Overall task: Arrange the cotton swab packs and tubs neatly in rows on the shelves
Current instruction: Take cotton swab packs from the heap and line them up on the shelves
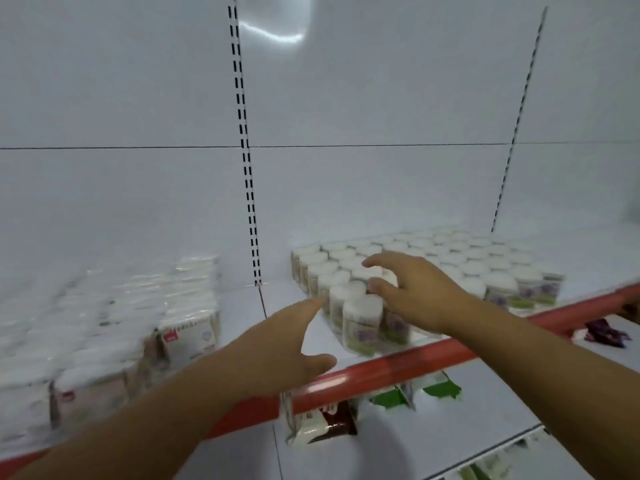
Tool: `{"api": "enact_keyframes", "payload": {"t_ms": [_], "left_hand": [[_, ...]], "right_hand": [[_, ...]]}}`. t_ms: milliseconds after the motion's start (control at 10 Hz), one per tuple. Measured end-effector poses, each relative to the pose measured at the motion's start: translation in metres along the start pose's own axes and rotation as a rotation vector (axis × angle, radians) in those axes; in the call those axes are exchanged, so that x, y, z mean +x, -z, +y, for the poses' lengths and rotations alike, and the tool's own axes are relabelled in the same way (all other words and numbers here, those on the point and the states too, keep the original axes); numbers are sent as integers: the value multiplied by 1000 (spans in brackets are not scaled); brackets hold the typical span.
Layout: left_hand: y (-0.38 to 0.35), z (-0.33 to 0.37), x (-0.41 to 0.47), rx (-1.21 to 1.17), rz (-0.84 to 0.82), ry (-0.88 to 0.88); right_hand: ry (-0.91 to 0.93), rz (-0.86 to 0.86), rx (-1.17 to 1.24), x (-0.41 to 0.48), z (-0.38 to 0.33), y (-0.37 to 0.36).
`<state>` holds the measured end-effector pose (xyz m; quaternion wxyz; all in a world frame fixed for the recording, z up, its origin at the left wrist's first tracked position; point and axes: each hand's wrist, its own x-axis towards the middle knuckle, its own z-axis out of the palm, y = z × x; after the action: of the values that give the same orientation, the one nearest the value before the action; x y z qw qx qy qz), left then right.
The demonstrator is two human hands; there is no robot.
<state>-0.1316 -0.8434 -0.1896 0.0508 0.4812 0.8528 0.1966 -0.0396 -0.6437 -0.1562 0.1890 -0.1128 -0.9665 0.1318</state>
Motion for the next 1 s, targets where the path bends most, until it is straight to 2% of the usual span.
{"api": "enact_keyframes", "payload": {"t_ms": [100, 200, 300, 400, 500, 600, 700, 800, 900, 1000], "left_hand": [[-28, 17, 14, -280, 31, 68], [-47, 36, 21, -532, 150, 102], [-58, 54, 32, -656, 226, 133], [-79, 48, 46, -723, 346, 135], [-96, 37, 65, -719, 442, 80], [-107, 38, 80, -680, 530, 60], [-115, 32, 87, -595, 644, 26], [-119, 28, 91, -546, 671, 24], [-121, 27, 94, -509, 690, 32], [-120, 29, 92, -468, 710, 57]], "right_hand": [[-64, -4, 87, -11, 41, 14], [-53, -58, 144, -15, 66, 14], [-20, -64, 157, -7, 72, 12], [101, -102, 56, 2, 68, 5], [124, -105, -91, -1, 75, -5], [104, 41, -140, -4, 89, -16], [128, 82, -54, 2, 101, -23], [175, 76, 0, 5, 110, -31], [193, 153, 81, 6, 117, -38], [270, 194, 49, 8, 122, -41]]}}
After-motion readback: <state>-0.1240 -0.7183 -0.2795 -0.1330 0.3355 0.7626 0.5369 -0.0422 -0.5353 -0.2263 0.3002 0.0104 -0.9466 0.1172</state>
